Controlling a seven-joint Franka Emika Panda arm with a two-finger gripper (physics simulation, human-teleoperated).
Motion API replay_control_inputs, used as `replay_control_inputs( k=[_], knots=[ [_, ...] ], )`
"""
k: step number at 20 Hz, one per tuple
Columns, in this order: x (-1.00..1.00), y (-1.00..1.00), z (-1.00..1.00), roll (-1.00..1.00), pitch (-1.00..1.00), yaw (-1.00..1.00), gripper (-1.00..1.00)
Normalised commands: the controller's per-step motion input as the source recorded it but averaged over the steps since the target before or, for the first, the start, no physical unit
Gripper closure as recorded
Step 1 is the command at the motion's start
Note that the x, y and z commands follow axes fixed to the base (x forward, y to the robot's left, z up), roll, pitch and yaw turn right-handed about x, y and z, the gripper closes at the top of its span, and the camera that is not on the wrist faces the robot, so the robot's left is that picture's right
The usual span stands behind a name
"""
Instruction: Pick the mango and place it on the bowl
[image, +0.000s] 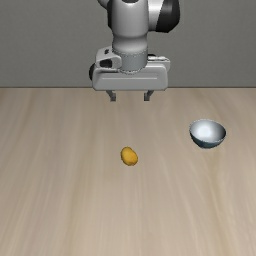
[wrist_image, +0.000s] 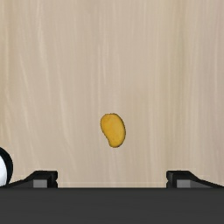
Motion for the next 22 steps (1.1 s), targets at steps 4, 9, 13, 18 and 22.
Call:
replay_control_inputs(
  k=[4,9,13,18,22],
  knots=[
    [0.0,0.0,-1.0,0.0,0.0,0.0,-1.0],
    [0.0,0.0,-1.0,0.0,0.0,0.0,-1.0],
    [0.0,0.0,-1.0,0.0,0.0,0.0,-1.0],
    [0.0,0.0,-1.0,0.0,0.0,0.0,-1.0],
    [0.0,0.0,0.0,0.0,0.0,0.0,1.0]
  ],
)
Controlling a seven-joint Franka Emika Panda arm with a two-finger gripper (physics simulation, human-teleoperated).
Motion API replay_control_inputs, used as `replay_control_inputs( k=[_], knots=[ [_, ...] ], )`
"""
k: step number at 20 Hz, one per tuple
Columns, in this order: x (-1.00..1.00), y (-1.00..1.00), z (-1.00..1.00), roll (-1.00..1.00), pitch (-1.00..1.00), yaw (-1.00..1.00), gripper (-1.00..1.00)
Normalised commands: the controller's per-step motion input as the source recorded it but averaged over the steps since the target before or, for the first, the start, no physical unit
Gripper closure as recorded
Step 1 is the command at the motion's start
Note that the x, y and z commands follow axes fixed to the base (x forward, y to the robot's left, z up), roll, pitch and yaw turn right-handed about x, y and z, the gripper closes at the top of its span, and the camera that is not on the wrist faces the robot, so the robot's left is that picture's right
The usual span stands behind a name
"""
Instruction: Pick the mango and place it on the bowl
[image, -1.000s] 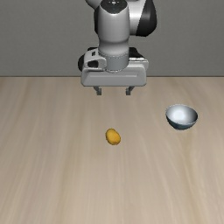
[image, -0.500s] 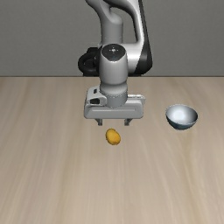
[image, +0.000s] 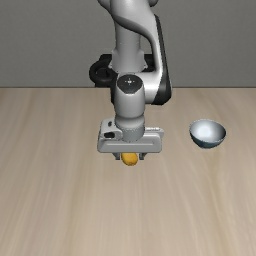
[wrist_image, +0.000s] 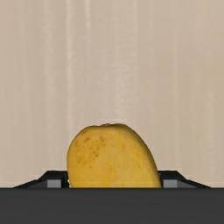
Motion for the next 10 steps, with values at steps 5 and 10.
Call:
replay_control_inputs(
  k=[5,10],
  knots=[
    [0.0,0.0,0.2,0.0,0.0,0.0,1.0],
    [0.0,0.0,0.2,0.0,0.0,0.0,1.0]
  ],
)
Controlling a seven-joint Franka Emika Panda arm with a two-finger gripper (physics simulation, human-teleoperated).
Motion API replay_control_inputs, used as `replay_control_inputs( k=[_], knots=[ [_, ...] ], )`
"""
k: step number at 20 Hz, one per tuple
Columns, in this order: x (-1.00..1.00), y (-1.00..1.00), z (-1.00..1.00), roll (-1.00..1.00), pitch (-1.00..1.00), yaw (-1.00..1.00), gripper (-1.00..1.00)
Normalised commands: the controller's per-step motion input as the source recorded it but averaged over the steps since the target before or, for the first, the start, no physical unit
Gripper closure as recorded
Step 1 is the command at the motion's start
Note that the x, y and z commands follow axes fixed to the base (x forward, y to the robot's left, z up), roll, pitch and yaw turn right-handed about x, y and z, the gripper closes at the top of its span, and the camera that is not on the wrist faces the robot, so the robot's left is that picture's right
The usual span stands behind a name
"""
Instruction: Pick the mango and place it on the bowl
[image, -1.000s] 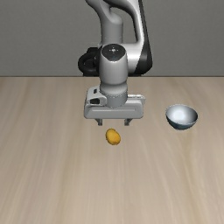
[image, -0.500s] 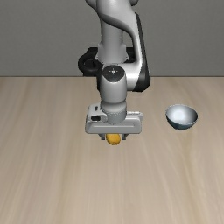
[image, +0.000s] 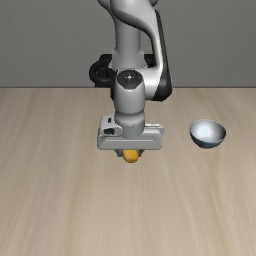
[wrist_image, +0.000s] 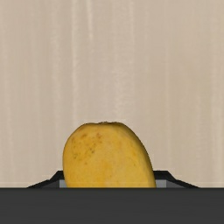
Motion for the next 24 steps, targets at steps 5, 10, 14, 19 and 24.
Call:
replay_control_inputs(
  k=[5,10,14,19,24],
  knots=[
    [0.0,0.0,1.0,0.0,0.0,0.0,1.0],
    [-0.4,0.0,0.6,0.0,0.0,0.0,1.0],
    [-0.75,0.25,0.0,0.0,0.0,0.0,1.0],
    [0.0,1.0,0.0,0.0,0.0,0.0,1.0],
    [0.0,1.0,0.0,0.0,0.0,0.0,1.0]
  ],
)
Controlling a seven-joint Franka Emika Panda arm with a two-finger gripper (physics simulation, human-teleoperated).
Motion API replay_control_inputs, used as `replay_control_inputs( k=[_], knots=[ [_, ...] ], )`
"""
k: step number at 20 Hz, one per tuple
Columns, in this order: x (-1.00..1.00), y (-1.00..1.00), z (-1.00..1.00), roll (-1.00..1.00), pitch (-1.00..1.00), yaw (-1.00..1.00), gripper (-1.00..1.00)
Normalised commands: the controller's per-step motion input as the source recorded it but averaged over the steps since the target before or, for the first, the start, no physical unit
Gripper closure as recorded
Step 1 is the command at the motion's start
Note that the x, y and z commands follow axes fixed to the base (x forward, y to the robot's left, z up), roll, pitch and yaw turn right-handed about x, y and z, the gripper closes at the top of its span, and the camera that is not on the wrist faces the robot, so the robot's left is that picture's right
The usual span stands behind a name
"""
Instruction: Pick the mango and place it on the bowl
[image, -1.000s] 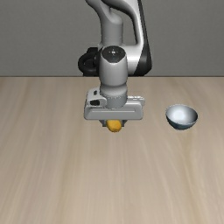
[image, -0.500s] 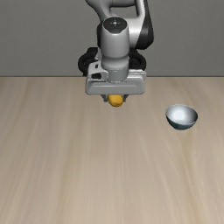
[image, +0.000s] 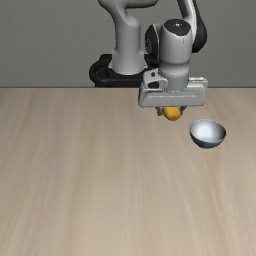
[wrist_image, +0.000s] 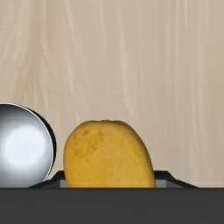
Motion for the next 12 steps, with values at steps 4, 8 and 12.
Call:
replay_control_inputs(
  k=[4,8,12],
  knots=[
    [0.0,1.0,0.0,0.0,0.0,0.0,1.0],
    [0.0,1.0,0.0,0.0,0.0,0.0,1.0],
    [0.0,0.25,0.0,0.0,0.0,0.0,-1.0]
  ],
)
